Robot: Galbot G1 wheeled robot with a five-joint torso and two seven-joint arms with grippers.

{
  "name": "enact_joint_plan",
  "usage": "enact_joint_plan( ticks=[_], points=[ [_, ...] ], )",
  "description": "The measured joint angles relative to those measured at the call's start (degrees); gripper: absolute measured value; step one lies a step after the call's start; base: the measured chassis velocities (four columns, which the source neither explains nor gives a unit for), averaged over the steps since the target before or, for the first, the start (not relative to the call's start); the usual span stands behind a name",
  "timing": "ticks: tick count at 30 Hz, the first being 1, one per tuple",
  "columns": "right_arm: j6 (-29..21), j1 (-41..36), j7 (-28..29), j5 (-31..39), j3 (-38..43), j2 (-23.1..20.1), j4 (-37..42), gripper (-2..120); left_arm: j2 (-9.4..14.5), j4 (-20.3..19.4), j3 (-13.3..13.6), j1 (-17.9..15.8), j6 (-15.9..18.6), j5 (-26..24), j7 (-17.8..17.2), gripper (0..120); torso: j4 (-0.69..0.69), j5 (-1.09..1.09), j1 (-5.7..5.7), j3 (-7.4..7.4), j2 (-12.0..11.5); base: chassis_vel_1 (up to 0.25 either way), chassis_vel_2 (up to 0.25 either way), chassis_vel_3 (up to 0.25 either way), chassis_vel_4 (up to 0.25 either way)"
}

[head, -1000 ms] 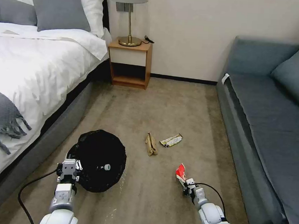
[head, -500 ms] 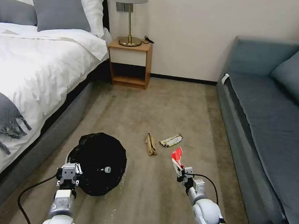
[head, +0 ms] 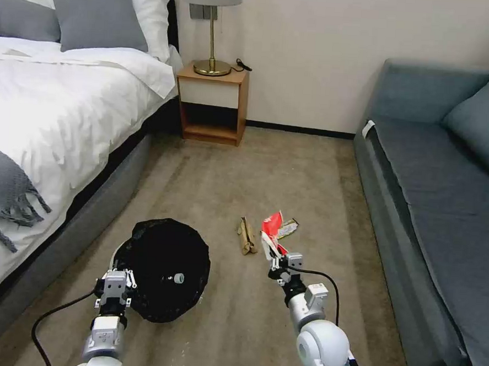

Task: Pick up the trash bin, then pick up the garbage on the floor and place it into the trash bin.

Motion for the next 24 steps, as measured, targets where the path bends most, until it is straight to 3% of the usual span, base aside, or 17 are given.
enact_joint_plan(
  ticks=[9, 19, 24],
  points=[
    [-1.1, 1.1, -3.3, 5.9, -7.0, 0.4, 1.5, 0, -0.8, 1.1, 1.2, -0.7, -0.1, 0.5, -0.1, 4, 0.0, 0.0, 0.0, 0.0, 0.0, 0.0, 0.0, 0.0, 0.0],
    [-0.2, 4.2, -9.1, 7.8, -11.8, 1.9, -4.9, 0, -1.7, 1.7, 1.4, -1.5, 0.3, 0.5, -0.1, 4, 0.0, 0.0, 0.0, 0.0, 0.0, 0.0, 0.0, 0.0, 0.0],
    [-0.1, 6.1, -9.3, 8.1, -13.6, 2.2, -7.4, 0, -1.9, 1.8, 1.4, -2.0, 0.7, 0.5, -0.1, 4, 0.0, 0.0, 0.0, 0.0, 0.0, 0.0, 0.0, 0.0, 0.0]
  ],
)
